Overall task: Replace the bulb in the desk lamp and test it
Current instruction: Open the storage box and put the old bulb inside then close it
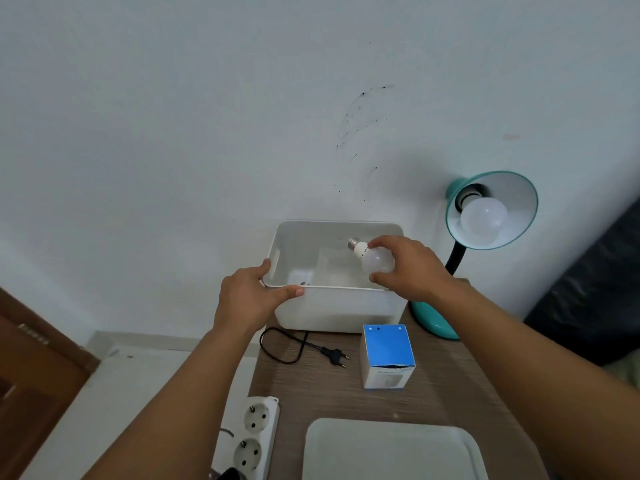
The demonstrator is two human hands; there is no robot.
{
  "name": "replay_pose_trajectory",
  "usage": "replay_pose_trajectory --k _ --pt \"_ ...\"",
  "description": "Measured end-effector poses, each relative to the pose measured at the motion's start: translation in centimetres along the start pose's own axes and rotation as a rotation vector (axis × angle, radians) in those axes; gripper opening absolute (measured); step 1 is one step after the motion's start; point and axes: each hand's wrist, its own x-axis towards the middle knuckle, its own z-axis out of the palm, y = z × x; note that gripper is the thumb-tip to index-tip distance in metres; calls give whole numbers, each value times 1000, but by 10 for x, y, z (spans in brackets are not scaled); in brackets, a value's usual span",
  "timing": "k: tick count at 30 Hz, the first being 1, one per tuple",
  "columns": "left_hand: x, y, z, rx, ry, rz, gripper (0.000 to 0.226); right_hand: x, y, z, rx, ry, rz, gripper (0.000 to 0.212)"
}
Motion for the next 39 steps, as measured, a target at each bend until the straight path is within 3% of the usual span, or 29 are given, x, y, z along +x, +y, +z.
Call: replay_pose_trajectory --k 4,14,17,23,30,34,39 --pt "1 -1 0 -4 -4 -9 100 8 -5 8 -181 -50 46 57" --pt "-2 3 -3 -23 -43 -3 100 10 -3 8 -141 -127 91 72" --pt "-7 5 -4 -52 -88 11 96 -4 -4 1 -106 -47 41 69" --pt "-30 1 -6 -62 -162 37 117 -60 7 -11 131 231 -32 54" --pt "-93 -8 4 -34 79 151 78 -143 45 11 276 250 72 47" --pt "-135 -18 24 -36 -44 147 58 -190 65 35 294 142 159 53" --pt "-187 -37 54 -20 -229 119 60 -248 75 64 311 12 270 57"
